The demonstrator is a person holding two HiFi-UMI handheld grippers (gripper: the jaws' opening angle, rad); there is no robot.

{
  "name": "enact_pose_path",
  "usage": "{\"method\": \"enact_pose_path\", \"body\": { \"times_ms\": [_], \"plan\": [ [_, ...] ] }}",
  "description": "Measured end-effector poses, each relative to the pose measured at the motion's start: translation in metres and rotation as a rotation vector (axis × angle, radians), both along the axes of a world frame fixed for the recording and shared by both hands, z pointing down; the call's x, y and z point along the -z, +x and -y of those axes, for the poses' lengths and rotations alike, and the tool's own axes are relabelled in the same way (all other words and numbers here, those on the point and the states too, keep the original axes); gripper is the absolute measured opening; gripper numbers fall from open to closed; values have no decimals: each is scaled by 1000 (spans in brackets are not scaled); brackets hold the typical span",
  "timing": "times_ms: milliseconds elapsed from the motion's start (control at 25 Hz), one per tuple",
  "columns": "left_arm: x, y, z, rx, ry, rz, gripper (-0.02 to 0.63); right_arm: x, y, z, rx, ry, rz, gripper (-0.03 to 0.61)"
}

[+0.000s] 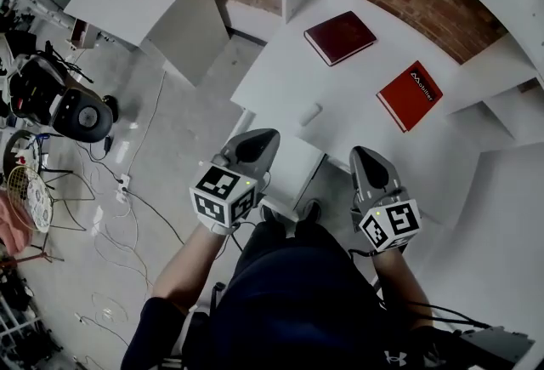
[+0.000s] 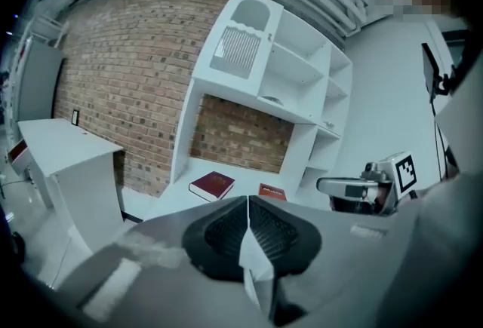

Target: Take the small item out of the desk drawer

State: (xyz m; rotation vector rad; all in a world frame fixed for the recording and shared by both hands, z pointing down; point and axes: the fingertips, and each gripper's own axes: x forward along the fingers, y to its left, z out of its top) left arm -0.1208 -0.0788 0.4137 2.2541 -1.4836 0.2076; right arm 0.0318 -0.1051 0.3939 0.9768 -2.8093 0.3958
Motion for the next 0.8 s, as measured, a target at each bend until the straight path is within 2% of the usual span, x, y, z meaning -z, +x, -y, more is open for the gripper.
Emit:
{"method": "enact_pose_path", "body": {
  "times_ms": [160,480,800],
  "plan": [
    [11,-6,-22,60,46,25,3,10,-13,0,35,24,12,2],
    [3,-16,-57,170,27,11,3,19,-30,-3,93,53,18,2],
    [-10,-27,-82,229,41,51,3,21,-39,-3,125,66,32,2]
  ]
}}
